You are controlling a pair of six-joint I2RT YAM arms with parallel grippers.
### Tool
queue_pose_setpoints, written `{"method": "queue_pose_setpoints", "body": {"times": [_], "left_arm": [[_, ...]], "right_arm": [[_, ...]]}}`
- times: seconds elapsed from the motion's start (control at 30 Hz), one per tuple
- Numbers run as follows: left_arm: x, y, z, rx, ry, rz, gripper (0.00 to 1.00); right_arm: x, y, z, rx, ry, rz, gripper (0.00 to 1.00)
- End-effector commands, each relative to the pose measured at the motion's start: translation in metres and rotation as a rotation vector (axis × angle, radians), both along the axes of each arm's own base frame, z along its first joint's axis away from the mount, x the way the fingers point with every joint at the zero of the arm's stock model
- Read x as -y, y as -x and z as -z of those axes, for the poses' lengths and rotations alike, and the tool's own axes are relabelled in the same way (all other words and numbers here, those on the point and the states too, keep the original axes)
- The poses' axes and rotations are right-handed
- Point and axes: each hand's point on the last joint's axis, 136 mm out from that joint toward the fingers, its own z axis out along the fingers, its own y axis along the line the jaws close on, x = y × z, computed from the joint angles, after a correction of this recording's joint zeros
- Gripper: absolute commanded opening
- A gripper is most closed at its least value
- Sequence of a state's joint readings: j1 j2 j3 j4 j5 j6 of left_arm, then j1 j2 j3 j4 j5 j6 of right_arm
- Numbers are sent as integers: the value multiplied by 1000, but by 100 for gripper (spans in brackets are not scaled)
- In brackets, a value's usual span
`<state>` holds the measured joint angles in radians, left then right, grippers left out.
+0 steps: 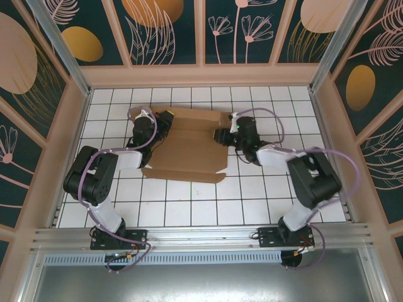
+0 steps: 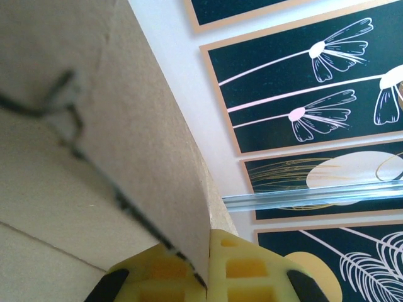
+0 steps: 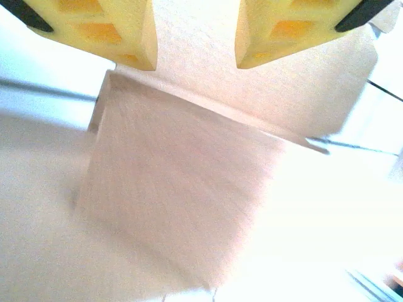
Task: Fold the paper box
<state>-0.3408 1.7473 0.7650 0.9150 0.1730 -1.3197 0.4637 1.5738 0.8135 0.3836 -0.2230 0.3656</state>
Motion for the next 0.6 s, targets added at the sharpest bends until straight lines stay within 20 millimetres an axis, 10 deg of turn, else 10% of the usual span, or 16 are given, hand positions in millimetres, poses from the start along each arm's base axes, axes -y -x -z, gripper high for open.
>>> {"method": "queue_pose_setpoints", "body": {"times": [0.0,0.13,0.3,0.57], "left_arm": [[8,11,41,-133,-82,51,0],[13,7,39,-135,-106,79,0],[16,2,35,-134,-121,94,0],[17,1,32,-133,-113,111,0]], "right_arm": [[47,-1,-56,159,39,74,36],[121,-19,-77,241,107,311,31],[169,-64,-37,153,338,402,26],[116,-76,47,10,474,-31,30]]}}
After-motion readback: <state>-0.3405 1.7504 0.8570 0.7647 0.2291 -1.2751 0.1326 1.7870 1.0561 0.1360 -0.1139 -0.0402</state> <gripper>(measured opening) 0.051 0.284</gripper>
